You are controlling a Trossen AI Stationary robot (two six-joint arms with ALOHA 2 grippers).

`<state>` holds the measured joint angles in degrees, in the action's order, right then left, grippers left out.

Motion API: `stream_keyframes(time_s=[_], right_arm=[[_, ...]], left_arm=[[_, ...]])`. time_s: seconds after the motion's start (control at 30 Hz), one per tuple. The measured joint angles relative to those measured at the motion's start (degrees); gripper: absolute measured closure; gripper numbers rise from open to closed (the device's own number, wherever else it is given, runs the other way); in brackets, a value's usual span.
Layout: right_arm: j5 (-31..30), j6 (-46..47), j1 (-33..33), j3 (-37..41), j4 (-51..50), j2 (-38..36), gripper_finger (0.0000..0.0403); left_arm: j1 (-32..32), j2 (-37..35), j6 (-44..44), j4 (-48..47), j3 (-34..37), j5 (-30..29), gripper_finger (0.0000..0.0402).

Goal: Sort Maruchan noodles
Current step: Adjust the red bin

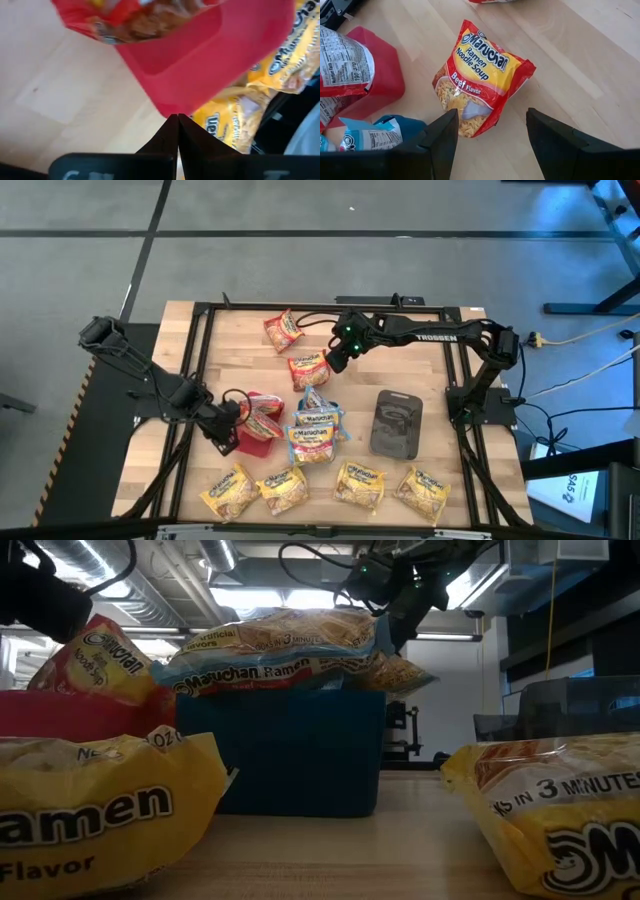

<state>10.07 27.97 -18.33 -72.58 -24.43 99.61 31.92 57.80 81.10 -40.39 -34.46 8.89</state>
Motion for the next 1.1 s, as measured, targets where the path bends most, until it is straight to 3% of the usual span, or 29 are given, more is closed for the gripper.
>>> stream_keyframes(time_s=[0.13, 0.4, 1.1], right_arm=[[0.0, -0.1, 0.0, 0.0, -0.3, 0.0, 0.0173], [0.1, -0.1, 0.0, 0.0, -1.7, 0.0, 0.0173], [0.1, 0.0, 0.0, 0.0, -3.6, 0.0, 0.0173]], left_arm=[[0.3, 0.1, 1.0, 0.6, 0.0, -0.8, 0.0401], [0.3, -0.2, 2.5, -9.5, 0.0, 0.8, 0.0401], [0.3, 6.1, 1.0, 3.4, 0.0, 0.6, 0.0401]])
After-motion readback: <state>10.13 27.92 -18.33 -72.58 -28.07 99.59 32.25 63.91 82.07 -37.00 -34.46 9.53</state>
